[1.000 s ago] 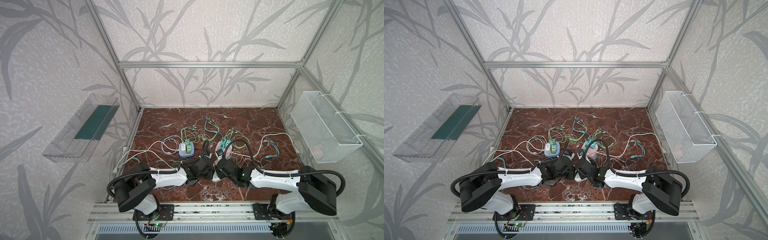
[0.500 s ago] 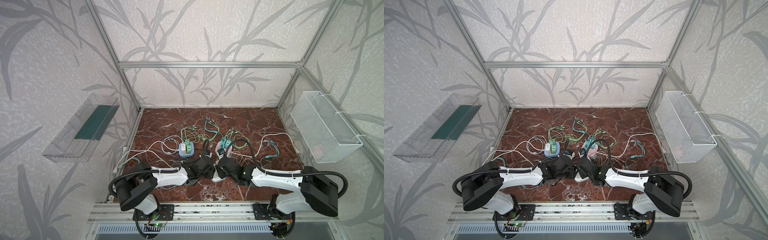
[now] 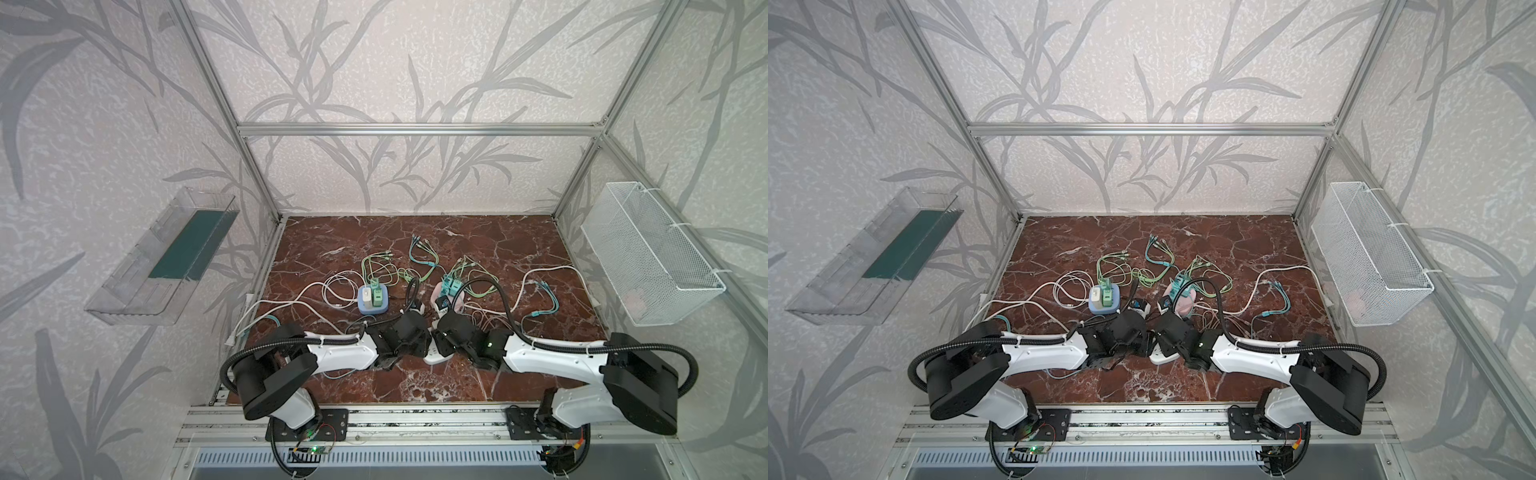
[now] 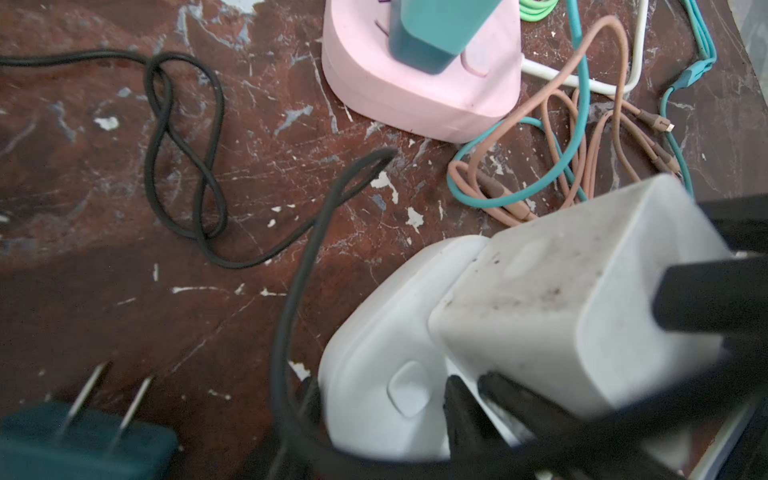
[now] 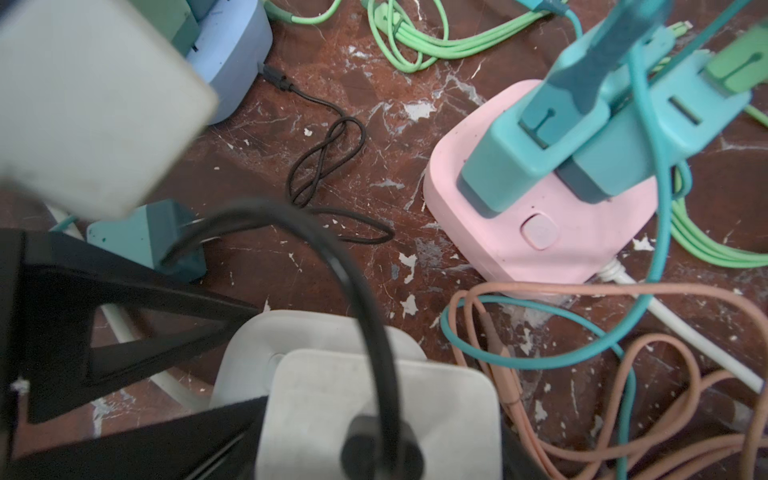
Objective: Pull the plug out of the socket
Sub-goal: 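Close the right gripper on the white charger in the white strip, then pull the white charger out of the white strip with the right gripper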
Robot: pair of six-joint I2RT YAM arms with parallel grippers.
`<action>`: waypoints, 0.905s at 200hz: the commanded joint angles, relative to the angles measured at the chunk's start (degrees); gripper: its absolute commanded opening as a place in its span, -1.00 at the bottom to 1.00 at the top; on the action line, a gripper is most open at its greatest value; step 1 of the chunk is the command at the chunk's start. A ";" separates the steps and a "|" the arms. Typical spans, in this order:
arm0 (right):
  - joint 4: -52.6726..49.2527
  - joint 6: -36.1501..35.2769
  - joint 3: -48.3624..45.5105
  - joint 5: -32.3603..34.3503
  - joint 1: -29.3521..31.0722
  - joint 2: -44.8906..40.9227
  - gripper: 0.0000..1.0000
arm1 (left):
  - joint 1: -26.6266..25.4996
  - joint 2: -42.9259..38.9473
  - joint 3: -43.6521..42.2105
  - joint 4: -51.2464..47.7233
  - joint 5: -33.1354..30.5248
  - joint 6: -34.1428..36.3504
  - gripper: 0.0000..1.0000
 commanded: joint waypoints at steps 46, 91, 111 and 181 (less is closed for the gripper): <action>0.20 -1.77 3.30 2.94 0.38 -4.20 -0.39 | -0.11 4.19 -1.88 -10.17 -0.41 -0.21 -0.03; 0.38 -1.35 2.68 2.44 0.39 -4.30 -0.39 | -0.03 4.69 -1.62 -10.50 -0.37 -0.50 -0.03; -0.19 -1.32 2.62 2.67 0.43 -4.03 -0.39 | -0.07 4.85 -1.53 -10.68 -0.40 -0.57 -0.03; -4.67 -2.00 2.90 3.59 2.14 -7.51 -0.39 | -0.06 4.89 -1.27 -11.95 -1.03 -0.87 -0.03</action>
